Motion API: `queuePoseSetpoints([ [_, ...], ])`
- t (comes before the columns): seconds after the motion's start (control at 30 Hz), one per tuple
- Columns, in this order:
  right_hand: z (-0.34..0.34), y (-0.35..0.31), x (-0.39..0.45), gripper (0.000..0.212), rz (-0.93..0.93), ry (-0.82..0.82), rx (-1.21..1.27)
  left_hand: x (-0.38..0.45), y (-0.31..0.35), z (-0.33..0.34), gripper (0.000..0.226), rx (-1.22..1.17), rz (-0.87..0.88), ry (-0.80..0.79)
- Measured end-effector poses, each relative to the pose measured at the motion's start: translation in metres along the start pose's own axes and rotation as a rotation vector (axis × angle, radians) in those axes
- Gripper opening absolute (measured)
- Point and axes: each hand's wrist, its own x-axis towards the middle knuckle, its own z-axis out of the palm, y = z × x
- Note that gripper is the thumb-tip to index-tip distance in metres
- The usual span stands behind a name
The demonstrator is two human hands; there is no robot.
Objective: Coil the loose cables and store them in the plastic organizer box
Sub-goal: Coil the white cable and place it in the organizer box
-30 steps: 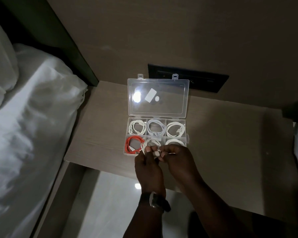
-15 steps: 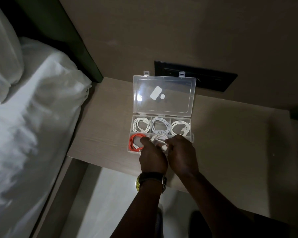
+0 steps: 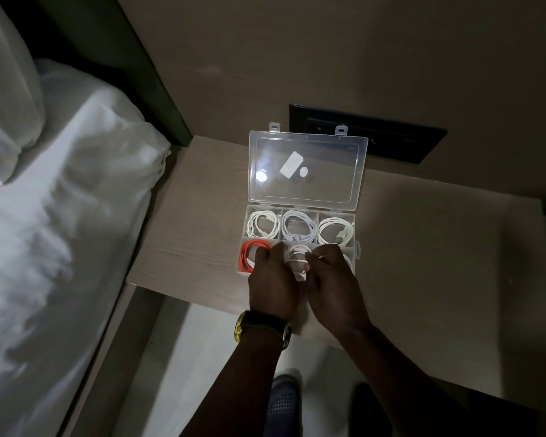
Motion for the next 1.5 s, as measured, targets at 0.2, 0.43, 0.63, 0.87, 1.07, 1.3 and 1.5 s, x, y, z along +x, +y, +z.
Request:
queuePoseSetpoints([
  [0.2,0.001,0.013,0.002,0.037,-0.168,-0.097,-0.117,0.014,-0.011,0.000,0.029,-0.158,-0.178,0.082],
  [0.43,-0.005,0.016,0.012,0.038,-0.234,-0.161,-0.140,0.020,-0.015,-0.004,0.022,-0.343,-0.289,0.031],
  [0.63,-0.005,0.011,0.029,0.026,-0.225,-0.102,-0.159,0.026,-0.020,-0.004,0.020,-0.491,-0.358,-0.031],
  [0.87,-0.001,0.014,0.032,0.028,-0.303,-0.201,-0.198,0.028,-0.023,-0.003,0.018,-0.486,-0.357,-0.016],
  [1.07,0.003,0.020,0.048,0.026,-0.213,-0.261,-0.269,0.032,-0.025,-0.007,0.014,-0.211,-0.155,0.019],
  [1.3,-0.003,0.010,0.054,0.018,-0.072,-0.226,-0.130,0.030,-0.028,-0.008,0.013,-0.004,-0.006,0.055],
  [1.5,-0.009,0.008,0.065,0.024,0.055,-0.259,-0.152,0.037,-0.021,-0.007,0.011,0.072,0.020,0.019],
])
